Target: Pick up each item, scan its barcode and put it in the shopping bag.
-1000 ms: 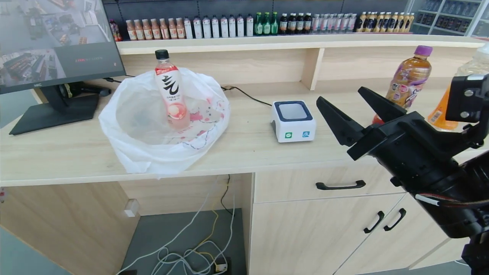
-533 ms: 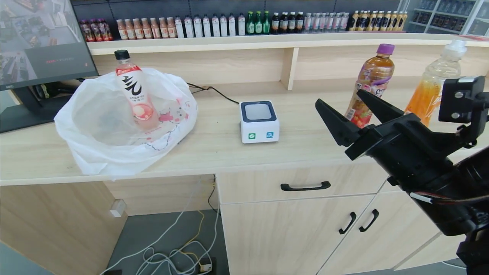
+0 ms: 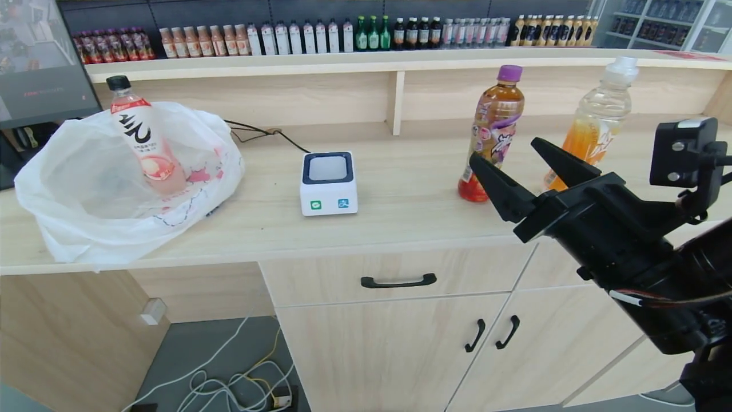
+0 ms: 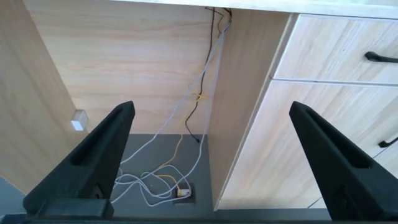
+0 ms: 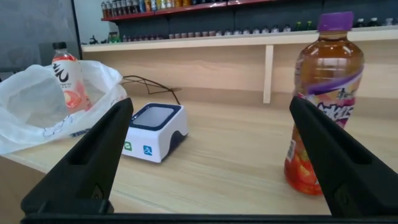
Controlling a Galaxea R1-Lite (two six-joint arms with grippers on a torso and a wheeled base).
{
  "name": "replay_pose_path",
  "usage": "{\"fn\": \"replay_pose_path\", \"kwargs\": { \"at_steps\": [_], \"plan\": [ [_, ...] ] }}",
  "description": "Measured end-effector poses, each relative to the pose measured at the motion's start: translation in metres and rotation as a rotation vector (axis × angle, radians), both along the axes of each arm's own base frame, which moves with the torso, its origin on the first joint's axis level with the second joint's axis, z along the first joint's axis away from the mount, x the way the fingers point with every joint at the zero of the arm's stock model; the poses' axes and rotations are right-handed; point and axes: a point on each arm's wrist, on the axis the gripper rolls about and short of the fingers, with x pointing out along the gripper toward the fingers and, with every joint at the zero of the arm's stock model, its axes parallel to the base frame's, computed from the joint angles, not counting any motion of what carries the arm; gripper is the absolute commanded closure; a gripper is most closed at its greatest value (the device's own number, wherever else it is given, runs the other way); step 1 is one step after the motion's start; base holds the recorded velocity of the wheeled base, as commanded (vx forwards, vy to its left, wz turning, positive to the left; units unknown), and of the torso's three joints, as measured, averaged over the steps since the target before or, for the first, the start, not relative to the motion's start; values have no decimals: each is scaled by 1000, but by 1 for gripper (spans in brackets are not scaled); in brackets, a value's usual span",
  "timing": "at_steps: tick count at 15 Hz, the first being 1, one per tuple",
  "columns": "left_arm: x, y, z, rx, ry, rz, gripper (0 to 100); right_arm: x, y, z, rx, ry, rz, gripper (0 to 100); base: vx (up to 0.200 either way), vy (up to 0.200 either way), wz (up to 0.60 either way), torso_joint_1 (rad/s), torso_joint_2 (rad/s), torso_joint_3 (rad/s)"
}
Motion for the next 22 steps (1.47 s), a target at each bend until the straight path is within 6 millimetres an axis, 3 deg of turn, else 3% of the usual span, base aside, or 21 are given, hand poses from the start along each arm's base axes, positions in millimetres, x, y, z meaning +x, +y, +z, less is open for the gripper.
{"fn": "replay_pose_path", "kwargs": {
  "at_steps": [13, 16, 22],
  "plan": [
    [0, 0, 0, 7, 0, -1, 0, 0, -2, -5, -30, 9, -7, 0, 0, 0, 0, 0, 0, 0],
    [0, 0, 0, 7, 0, -2, 0, 6, 2, -10, -125, 82, -28, 0, 0, 0, 0, 0, 0, 0],
    [0, 0, 0, 7, 0, 0, 0, 32, 15, 18, -196, 182, -74, 0, 0, 0, 0, 0, 0, 0]
  ]
}}
